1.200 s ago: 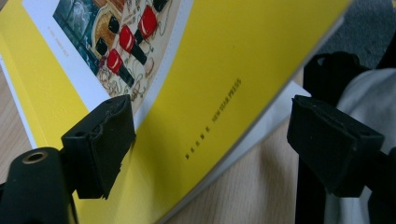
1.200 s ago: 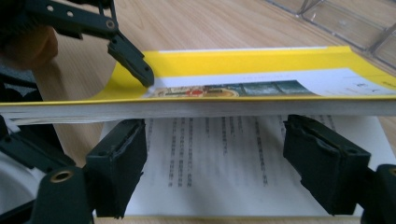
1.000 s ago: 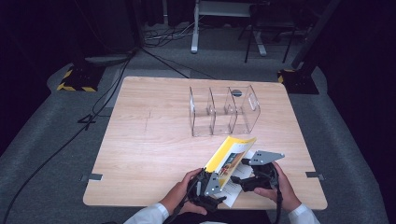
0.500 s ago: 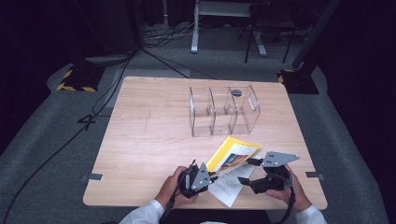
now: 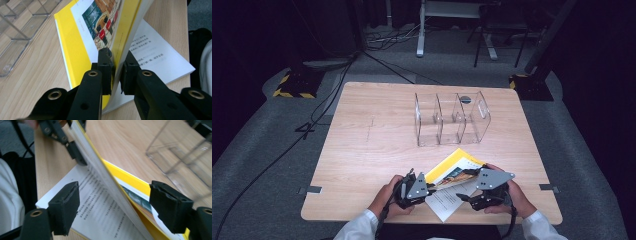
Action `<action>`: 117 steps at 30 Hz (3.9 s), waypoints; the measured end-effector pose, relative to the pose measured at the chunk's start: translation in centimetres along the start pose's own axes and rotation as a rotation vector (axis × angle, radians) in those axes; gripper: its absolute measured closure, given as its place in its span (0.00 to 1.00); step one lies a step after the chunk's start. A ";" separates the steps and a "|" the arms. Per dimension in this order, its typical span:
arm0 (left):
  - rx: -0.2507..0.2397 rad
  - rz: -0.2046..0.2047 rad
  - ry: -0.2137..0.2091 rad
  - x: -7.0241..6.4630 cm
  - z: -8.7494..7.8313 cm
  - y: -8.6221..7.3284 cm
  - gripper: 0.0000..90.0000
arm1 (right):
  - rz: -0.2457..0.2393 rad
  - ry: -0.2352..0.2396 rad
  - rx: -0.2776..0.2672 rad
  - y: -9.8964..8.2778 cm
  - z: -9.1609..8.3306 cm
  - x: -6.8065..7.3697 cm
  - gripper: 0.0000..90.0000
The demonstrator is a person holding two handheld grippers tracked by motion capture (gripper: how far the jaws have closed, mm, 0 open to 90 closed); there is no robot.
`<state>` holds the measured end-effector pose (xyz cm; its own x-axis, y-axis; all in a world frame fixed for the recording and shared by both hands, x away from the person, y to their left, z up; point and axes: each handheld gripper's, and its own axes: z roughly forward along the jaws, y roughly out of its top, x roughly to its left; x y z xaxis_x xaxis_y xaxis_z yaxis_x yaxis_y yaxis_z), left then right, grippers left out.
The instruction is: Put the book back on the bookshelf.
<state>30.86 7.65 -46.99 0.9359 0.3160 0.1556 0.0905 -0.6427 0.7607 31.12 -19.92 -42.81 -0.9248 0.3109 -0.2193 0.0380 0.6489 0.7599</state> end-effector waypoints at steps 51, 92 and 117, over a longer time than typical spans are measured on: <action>0.061 -0.057 0.159 1.3 -3.3 0.4 0.44 | -0.110 -0.036 0.016 -2.4 3.9 -1.2 0.87; 0.120 -0.001 0.217 0.4 -1.3 1.9 0.88 | 0.000 -0.081 -0.160 -0.2 1.3 -1.8 0.62; 0.028 -0.113 0.119 1.3 -4.0 1.1 0.87 | 0.270 -0.052 -0.159 -3.8 4.6 -5.5 0.52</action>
<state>30.82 10.13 -43.42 0.8723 0.4671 0.1447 0.2042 -0.6168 0.7602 37.85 -20.90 -47.33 -0.8687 0.4946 -0.0246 0.2157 0.4227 0.8802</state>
